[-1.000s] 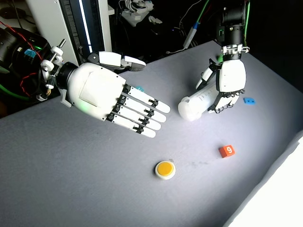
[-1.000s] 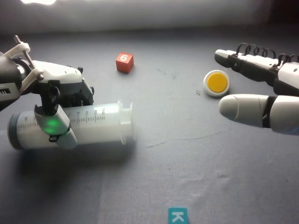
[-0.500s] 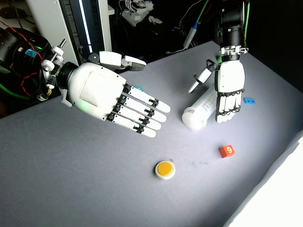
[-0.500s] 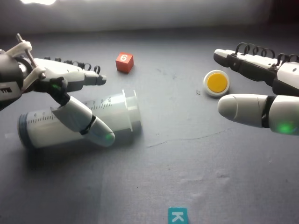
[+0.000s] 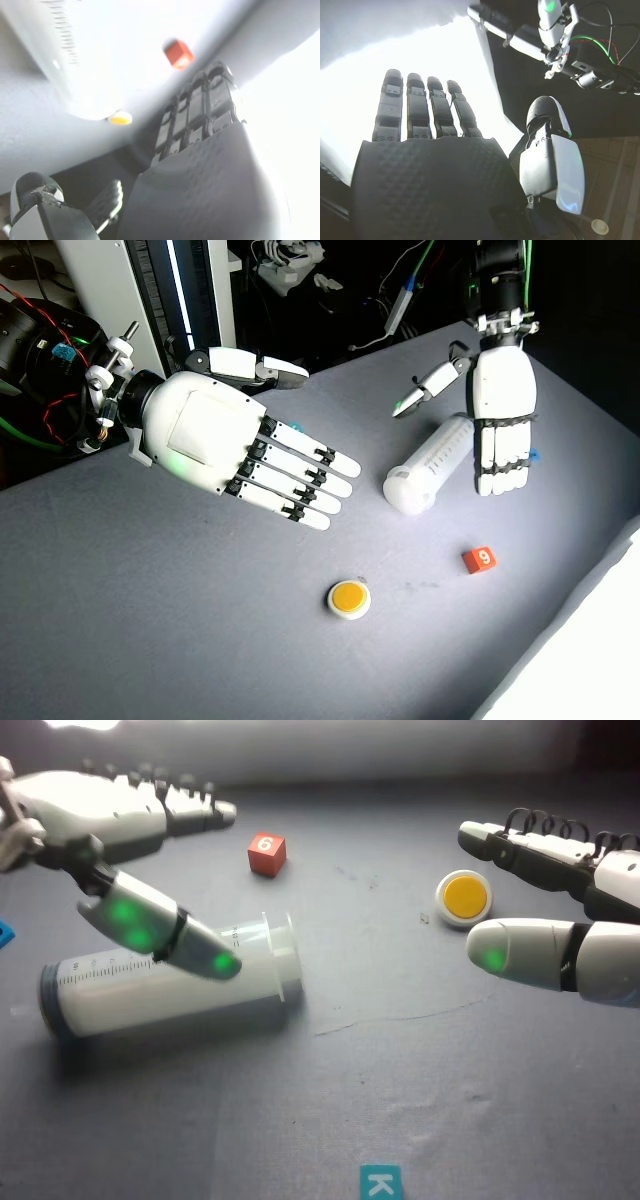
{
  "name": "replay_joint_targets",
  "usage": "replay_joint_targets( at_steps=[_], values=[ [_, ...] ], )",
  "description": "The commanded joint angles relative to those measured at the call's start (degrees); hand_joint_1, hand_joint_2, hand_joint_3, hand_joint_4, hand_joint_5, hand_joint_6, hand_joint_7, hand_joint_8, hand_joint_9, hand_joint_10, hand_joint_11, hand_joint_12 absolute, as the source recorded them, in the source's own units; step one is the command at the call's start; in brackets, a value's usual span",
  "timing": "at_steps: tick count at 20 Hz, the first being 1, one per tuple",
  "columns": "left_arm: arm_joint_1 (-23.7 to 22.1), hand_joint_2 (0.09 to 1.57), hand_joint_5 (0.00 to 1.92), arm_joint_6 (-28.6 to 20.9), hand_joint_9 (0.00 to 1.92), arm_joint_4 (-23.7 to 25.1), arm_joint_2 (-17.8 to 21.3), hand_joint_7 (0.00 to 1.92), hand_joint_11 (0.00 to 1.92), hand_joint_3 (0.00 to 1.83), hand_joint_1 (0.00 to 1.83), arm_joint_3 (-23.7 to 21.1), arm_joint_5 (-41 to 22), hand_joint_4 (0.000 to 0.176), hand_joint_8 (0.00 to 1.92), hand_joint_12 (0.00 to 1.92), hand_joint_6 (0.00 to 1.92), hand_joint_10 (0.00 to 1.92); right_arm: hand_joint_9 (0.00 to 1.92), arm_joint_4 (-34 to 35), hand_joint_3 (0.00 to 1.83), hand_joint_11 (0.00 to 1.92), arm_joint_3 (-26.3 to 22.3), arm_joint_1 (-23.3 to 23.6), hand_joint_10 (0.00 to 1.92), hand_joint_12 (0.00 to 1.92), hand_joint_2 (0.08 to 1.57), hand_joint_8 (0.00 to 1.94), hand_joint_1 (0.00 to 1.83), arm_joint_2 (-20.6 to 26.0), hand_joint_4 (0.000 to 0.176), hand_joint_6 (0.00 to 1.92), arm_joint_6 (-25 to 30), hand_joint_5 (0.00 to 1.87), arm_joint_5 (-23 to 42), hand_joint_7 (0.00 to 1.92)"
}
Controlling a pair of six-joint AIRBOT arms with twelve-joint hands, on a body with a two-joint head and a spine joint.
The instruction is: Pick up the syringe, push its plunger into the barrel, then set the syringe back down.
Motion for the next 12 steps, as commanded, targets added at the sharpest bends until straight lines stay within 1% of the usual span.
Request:
replay_joint_targets(
  at_steps=[1,2,3,4,5,6,7,8,9,10,11,12],
  values=[
    [-0.2,0.91,0.32,0.0,0.44,0.5,0.7,0.4,0.12,0.0,0.04,-0.1,-9.0,0.0,0.06,0.94,0.05,0.13,0.44,-0.9,0.01,0.32,0.0,0.6,0.2,0.15,1.14,0.23,0.0,0.2,0.0,0.2,0.1,0.45,7.0,0.52],
    [0.3,1.01,0.48,0.0,0.52,1.4,1.8,0.52,0.39,0.0,0.07,0.0,-12.1,0.0,0.92,1.59,0.64,1.06,0.56,-0.9,0.01,0.45,0.0,0.6,1.41,1.38,1.13,1.41,0.0,0.2,0.0,1.34,0.1,0.49,7.0,0.59],
    [0.6,1.03,0.4,0.0,0.6,2.8,2.5,0.56,0.68,0.0,0.14,0.2,-14.9,0.0,1.72,1.85,1.45,1.75,0.66,-0.9,0.0,0.59,0.0,0.6,1.82,1.81,1.09,1.84,0.0,0.2,0.0,1.8,0.1,0.54,7.1,0.66],
    [1.0,1.04,0.75,0.0,0.99,4.0,3.1,0.93,1.17,0.0,0.11,0.6,-17.9,0.0,1.88,1.91,1.83,1.89,0.82,-1.0,0.0,0.75,0.0,0.6,1.9,1.9,1.03,1.92,0.0,0.2,0.0,1.9,0.1,0.74,7.1,0.87],
    [1.7,1.04,0.97,0.0,1.21,6.4,4.1,1.14,1.34,0.0,0.08,1.1,-23.2,0.0,1.91,1.92,1.9,1.91,0.91,-1.0,0.0,0.86,0.0,0.6,1.92,1.92,0.99,1.94,0.0,0.2,0.0,1.92,0.0,0.86,7.2,0.98],
    [2.1,1.04,1.33,0.0,1.47,7.5,4.8,1.44,1.54,0.0,0.05,1.2,-26.0,0.0,1.92,1.92,1.92,1.92,1.22,-1.0,0.0,1.22,0.0,0.6,1.92,1.92,0.98,1.94,0.0,0.2,0.0,1.92,0.0,1.11,7.2,1.24],
    [2.7,1.03,1.57,0.0,1.6,8.6,6.0,1.58,1.63,0.0,0.05,1.1,-30.2,0.043,1.92,1.92,1.92,1.92,1.51,-1.0,0.0,1.53,0.0,0.6,1.92,1.92,0.93,1.94,0.0,0.2,0.059,1.92,0.0,1.39,7.3,1.48],
    [3.1,1.03,1.57,0.0,1.6,9.1,6.8,1.58,1.63,0.0,0.05,1.0,-32.9,0.043,1.92,1.92,1.92,1.92,1.51,-1.0,0.0,1.53,0.0,0.6,1.92,1.92,0.93,1.94,0.0,0.2,0.059,1.92,0.0,1.39,7.3,1.48],
    [3.5,1.03,1.57,0.2,1.59,10.0,7.7,1.58,1.62,0.0,0.02,1.0,-36.2,0.051,1.92,1.92,1.92,1.92,1.57,-1.0,0.0,1.61,0.0,0.6,1.92,1.92,0.92,1.94,0.0,0.2,0.15,1.92,0.0,1.46,7.4,1.54],
    [3.9,1.04,1.55,0.6,1.6,11.4,8.6,1.58,1.61,0.0,0.0,1.0,-40.4,0.114,1.92,1.92,1.92,1.92,1.6,-1.0,0.0,1.66,0.0,0.6,1.92,1.92,0.93,1.94,0.0,0.2,0.171,1.92,0.0,1.49,7.4,1.57],
    [4.1,1.05,1.54,0.9,1.61,12.3,9.4,1.59,1.62,0.0,0.0,1.1,-44.0,0.161,1.92,1.92,1.92,1.92,1.62,-1.0,0.0,1.7,0.0,0.6,1.92,1.92,0.93,1.94,0.0,0.2,0.175,1.92,0.0,1.53,7.4,1.59],
    [4.0,1.08,1.53,1.2,1.63,13.2,10.2,1.6,1.63,0.01,0.0,0.9,-47.5,0.173,1.92,1.92,1.92,1.92,1.65,-1.0,0.01,1.74,0.0,0.6,1.92,1.92,0.96,1.94,0.0,0.2,0.176,1.92,0.0,1.56,7.5,1.62]
  ],
)
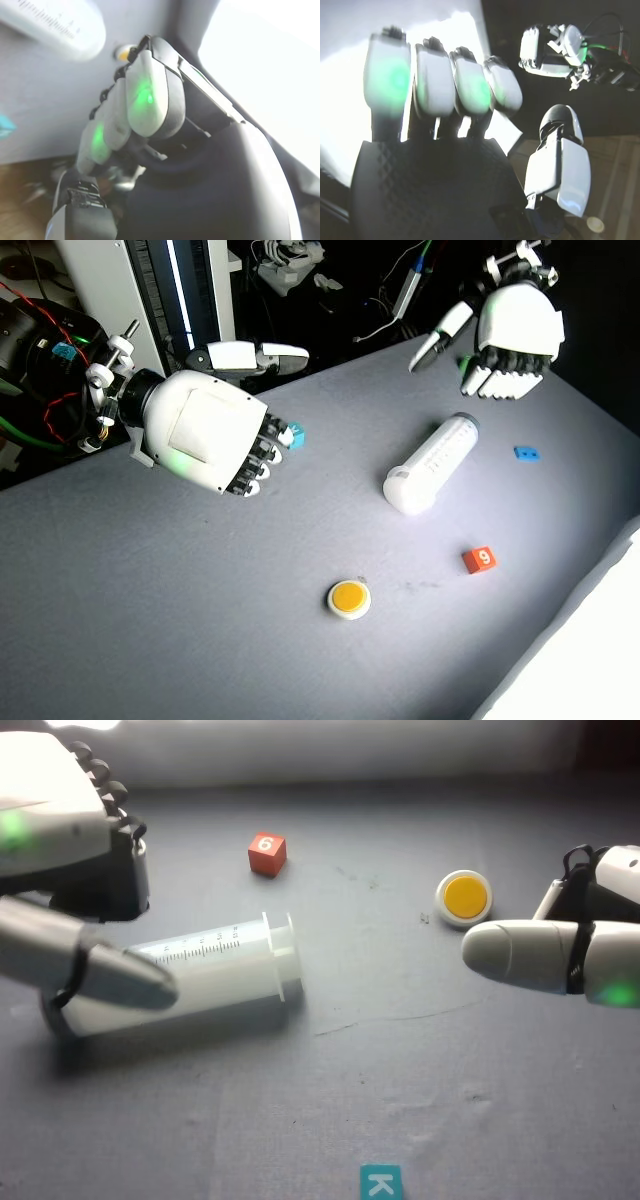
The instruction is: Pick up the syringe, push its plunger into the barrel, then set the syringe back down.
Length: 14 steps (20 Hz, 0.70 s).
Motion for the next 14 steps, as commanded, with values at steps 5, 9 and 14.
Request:
replay_joint_targets(
  at_steps=[5,9,14],
  values=[
    [-2.4,1.26,1.56,0.6,1.68,-0.9,2.3,1.63,1.74,0.0,1.39,-0.4,-13.1,0.17,1.92,1.92,1.92,1.92,1.82,-0.8,0.06,1.91,-0.1,0.5,1.92,1.92,1.38,1.94,1.25,0.2,0.174,1.92,0.3,1.6,6.7,1.73],
    [-3.7,1.33,1.54,1.0,1.7,0.7,3.5,1.63,1.76,0.0,1.21,0.0,-17.3,0.157,1.92,1.92,1.92,1.92,1.77,-1.4,0.07,1.89,-0.1,0.5,1.92,1.92,1.39,1.94,1.17,0.2,0.172,1.92,0.0,1.55,6.7,1.7],
    [-3.5,1.32,1.6,1.2,1.64,1.7,3.8,1.59,1.7,0.0,1.27,1.6,-18.8,0.0,1.92,1.92,1.92,1.92,1.76,-2.1,0.06,1.86,-0.1,0.5,1.92,1.92,1.39,1.94,1.16,0.3,0.168,1.92,-0.4,1.57,6.7,1.69]
  ],
)
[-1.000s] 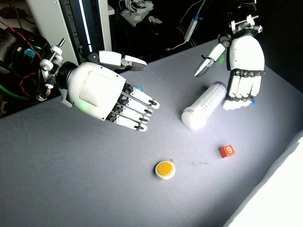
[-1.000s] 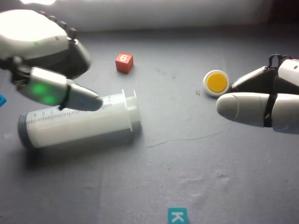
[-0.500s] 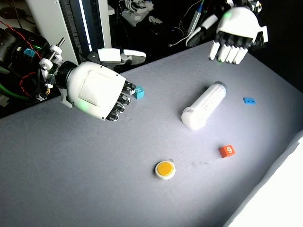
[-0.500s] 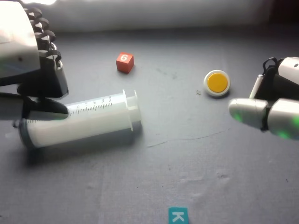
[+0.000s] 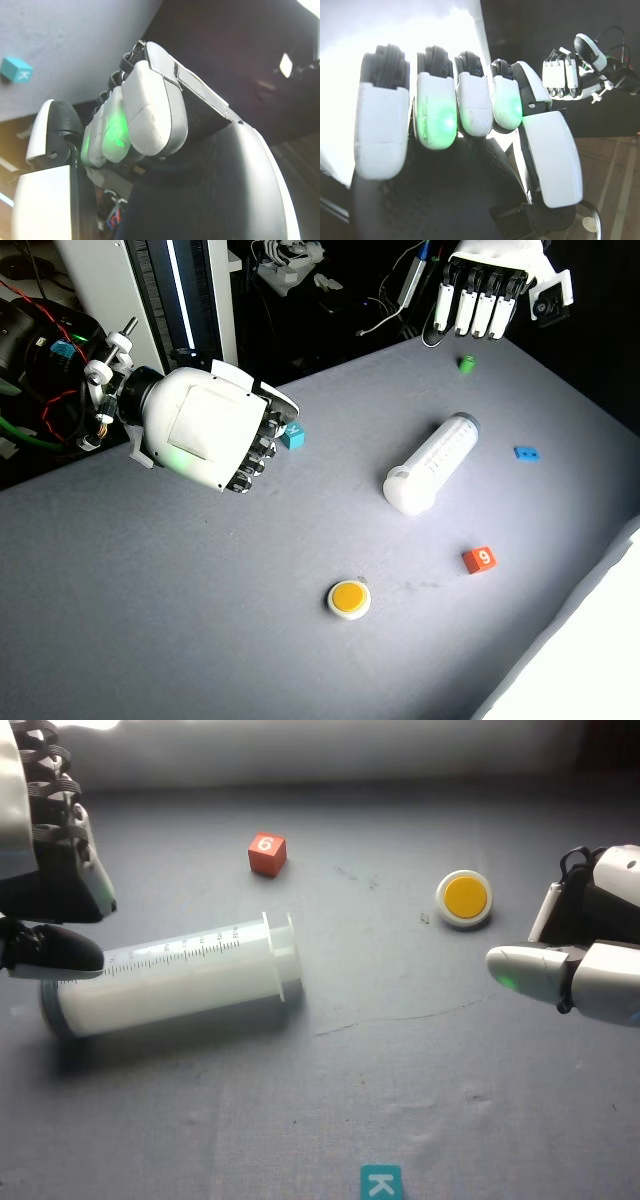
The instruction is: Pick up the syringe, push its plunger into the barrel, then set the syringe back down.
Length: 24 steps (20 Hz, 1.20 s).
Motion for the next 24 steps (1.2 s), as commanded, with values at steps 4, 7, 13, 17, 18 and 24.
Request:
replay_joint_targets(
  at_steps=[4,7,13,17,18,24],
  values=[
    [-0.8,1.32,1.6,0.3,1.67,-4.2,-0.1,1.61,1.74,0.0,1.28,1.6,-5.1,0.01,1.92,1.92,1.92,1.92,1.73,-1.8,0.06,1.81,-0.1,0.2,1.92,1.92,1.38,1.94,1.14,0.2,0.155,1.92,0.2,1.57,6.3,1.66],
    [-0.7,1.32,1.54,0.3,1.64,-4.2,-0.1,1.58,1.71,0.0,1.29,1.3,-7.1,0.0,1.92,1.92,1.92,1.92,1.71,-1.8,0.04,1.79,-0.1,0.1,1.92,1.92,1.37,1.94,1.18,0.2,0.152,1.92,0.2,1.57,6.4,1.65],
    [0.4,1.35,1.55,1.2,1.66,-4.7,0.4,1.59,1.71,0.01,1.11,1.3,-9.4,0.0,1.92,1.92,1.92,1.92,1.71,-2.3,0.04,1.79,-0.1,0.1,1.92,1.92,1.39,1.94,1.18,0.2,0.132,1.92,0.0,1.58,6.4,1.65],
    [0.9,1.34,1.59,2.1,1.66,-5.7,0.4,1.6,1.72,0.01,1.17,0.1,-10.2,0.0,1.92,1.92,1.92,1.92,1.71,-2.9,0.04,1.79,-0.1,0.1,1.92,1.92,1.41,1.94,1.15,0.2,0.059,1.92,0.0,1.57,6.4,1.64],
    [1.0,1.34,1.59,2.1,1.66,-5.8,0.5,1.6,1.72,0.01,1.17,-0.1,-9.9,0.0,1.92,1.92,1.92,1.92,1.71,-3.2,0.04,1.79,-0.1,0.0,1.92,1.92,1.41,1.94,1.15,0.3,0.059,1.92,0.0,1.56,6.4,1.64],
    [0.6,1.35,1.61,2.8,1.65,-6.0,0.9,1.62,1.67,0.01,1.09,-0.7,-9.3,0.0,1.92,1.92,1.92,1.92,1.67,-7.7,0.03,1.75,-0.1,-0.2,1.92,1.92,1.4,1.94,1.14,0.9,0.069,1.92,0.1,1.53,6.2,1.61]
  ],
)
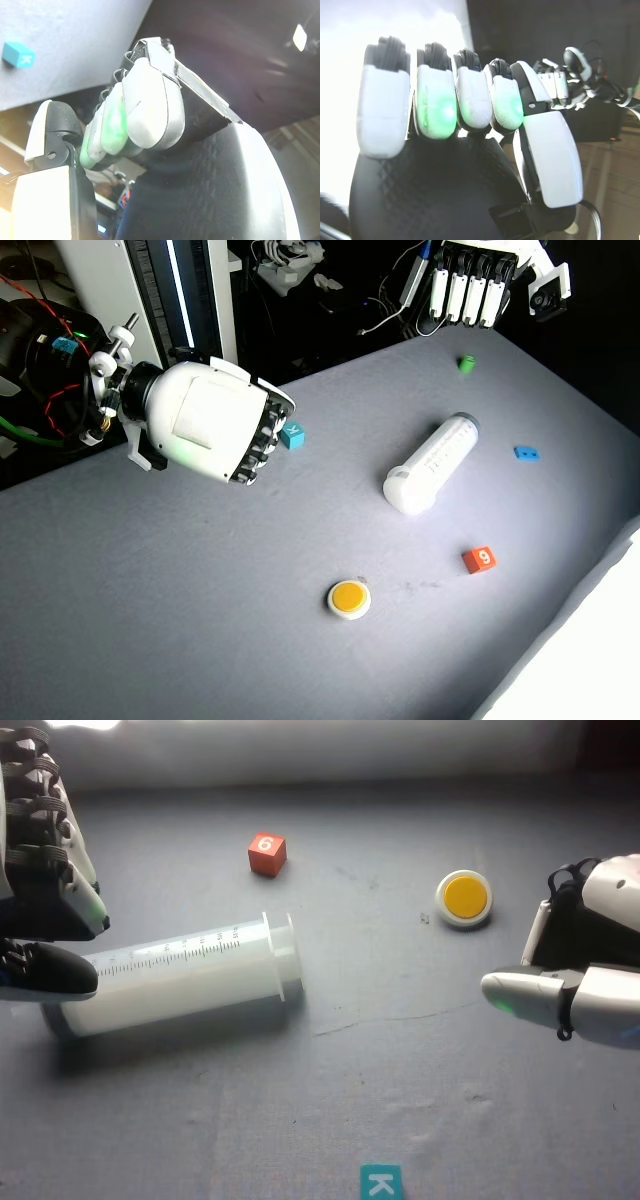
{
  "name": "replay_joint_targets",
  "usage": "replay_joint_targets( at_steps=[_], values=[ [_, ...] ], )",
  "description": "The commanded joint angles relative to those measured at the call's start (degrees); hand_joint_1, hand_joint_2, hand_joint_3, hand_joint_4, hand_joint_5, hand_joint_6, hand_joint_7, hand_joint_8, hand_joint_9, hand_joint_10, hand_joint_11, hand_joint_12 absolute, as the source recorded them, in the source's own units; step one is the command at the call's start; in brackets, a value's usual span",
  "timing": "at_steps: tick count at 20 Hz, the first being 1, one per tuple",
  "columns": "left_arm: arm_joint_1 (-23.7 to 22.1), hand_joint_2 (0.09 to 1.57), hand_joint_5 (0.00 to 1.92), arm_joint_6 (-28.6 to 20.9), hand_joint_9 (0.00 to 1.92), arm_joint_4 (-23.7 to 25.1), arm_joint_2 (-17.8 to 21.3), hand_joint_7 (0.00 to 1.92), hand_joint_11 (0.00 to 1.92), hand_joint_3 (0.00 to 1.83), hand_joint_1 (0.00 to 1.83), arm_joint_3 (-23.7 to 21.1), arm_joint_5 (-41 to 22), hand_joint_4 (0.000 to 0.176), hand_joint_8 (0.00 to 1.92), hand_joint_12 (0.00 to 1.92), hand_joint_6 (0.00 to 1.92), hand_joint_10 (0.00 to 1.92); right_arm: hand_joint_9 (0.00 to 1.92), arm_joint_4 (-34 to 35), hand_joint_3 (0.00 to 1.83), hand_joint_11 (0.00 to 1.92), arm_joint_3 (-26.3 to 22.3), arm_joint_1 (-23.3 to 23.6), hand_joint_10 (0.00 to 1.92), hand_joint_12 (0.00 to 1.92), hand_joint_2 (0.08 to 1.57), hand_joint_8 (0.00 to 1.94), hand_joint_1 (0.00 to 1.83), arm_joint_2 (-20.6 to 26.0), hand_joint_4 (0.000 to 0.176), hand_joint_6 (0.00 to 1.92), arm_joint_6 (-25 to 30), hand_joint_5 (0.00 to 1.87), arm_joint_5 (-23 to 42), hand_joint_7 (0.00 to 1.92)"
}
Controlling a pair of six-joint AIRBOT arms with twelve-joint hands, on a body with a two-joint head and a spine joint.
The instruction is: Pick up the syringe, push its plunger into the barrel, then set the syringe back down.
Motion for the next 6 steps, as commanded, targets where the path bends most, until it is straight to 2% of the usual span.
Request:
replay_joint_targets(
  at_steps=[1,6],
  values=[
    [-0.8,1.35,1.58,0.8,1.65,-4.7,0.1,1.6,1.69,0.01,1.09,-0.4,-2.7,0.0,1.92,1.92,1.92,1.92,1.68,-1.6,0.03,1.75,0.0,0.1,1.92,1.92,1.42,1.94,1.13,0.6,0.077,1.92,0.4,1.55,6.3,1.62],
    [-1.2,1.36,1.6,0.9,1.66,-5.2,0.2,1.61,1.72,0.02,1.06,-0.9,-3.1,0.0,1.92,1.92,1.92,1.92,1.67,-8.5,0.03,1.74,1.3,-0.6,1.92,1.92,1.43,1.94,1.1,1.0,0.086,1.92,0.4,1.55,6.1,1.6]
  ],
)
